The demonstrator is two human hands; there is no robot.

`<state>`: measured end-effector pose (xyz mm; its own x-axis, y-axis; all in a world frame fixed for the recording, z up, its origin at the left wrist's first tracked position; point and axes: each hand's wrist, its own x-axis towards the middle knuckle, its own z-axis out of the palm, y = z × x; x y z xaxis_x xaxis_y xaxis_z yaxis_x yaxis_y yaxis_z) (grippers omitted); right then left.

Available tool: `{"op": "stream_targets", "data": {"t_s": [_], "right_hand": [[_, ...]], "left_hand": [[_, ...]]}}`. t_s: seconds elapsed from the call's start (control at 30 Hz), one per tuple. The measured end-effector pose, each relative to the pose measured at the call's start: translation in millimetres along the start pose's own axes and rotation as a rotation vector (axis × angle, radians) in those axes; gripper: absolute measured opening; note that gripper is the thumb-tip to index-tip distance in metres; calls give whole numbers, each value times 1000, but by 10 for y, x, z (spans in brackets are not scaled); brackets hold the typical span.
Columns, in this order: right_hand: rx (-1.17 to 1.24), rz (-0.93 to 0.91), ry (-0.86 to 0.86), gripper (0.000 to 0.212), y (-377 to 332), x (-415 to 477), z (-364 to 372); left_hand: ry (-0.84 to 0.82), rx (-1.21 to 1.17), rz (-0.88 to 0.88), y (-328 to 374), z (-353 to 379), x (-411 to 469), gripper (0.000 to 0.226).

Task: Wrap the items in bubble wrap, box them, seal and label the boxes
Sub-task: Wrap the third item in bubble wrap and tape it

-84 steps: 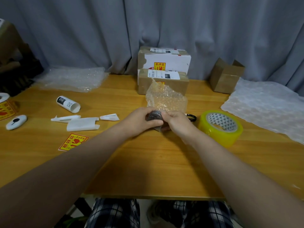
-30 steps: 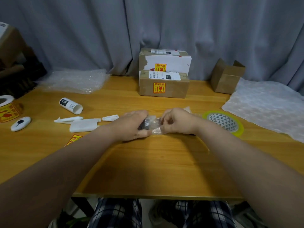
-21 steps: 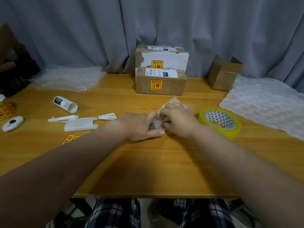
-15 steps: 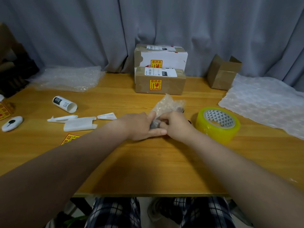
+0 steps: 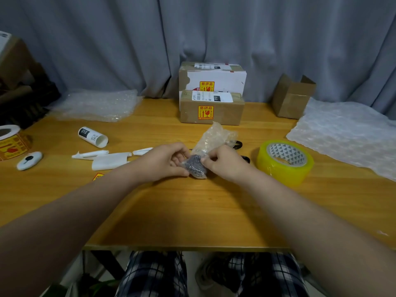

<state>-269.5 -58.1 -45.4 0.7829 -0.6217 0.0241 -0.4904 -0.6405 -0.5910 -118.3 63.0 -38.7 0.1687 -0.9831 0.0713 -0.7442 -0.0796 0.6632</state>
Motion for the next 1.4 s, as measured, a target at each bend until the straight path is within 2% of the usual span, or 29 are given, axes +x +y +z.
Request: {"op": "stream_targets", "data": {"t_s": [0.13,0.23,0.33,0.43,0.57,0.7,0.77,0.83,0.93,1.03,1.1,1.2,1.3,1.4], "right_hand": [[45,11,18,31,15,-22,16],[117,14,41,22,-7,-39,52],[137,29,81,30,-33,-54,79],[127,37,71,36,-44,-50,66],[112,62,19,33,-50,-29,24],[94,57,-20,24,-60,-12,-27],[111,75,-16,35,-61,-18,-51],[95,102,-36,44,-65,-11,-63],[164,136,-34,27,-32,40,-75],[325,220,2,24,17,94,-85],[312,239,15,23,43,121,-75],[239,274,46,23,70,172,-32],[232,280,108,13,66,205,-27],[241,309,96,40,48,222,-84]], "left_hand": [[-61,-186,-92,54,-23,-25,38],[18,-275,-172,80,-1,13,30],[101,-294,-269,59,76,116,26],[114,-415,-331,60,91,132,28],[39,-234,-172,69,33,28,29],[-108,-56,-23,31,-32,-41,57],[-113,135,102,6,6,-2,53],[-87,210,175,3,44,50,42],[-78,238,127,13,38,119,37],[-131,105,26,14,-1,157,24],[-160,26,-18,35,-12,180,15],[-207,26,-55,71,-3,248,31],[-230,5,-86,113,30,316,42],[-220,-36,-112,159,87,383,50]]}}
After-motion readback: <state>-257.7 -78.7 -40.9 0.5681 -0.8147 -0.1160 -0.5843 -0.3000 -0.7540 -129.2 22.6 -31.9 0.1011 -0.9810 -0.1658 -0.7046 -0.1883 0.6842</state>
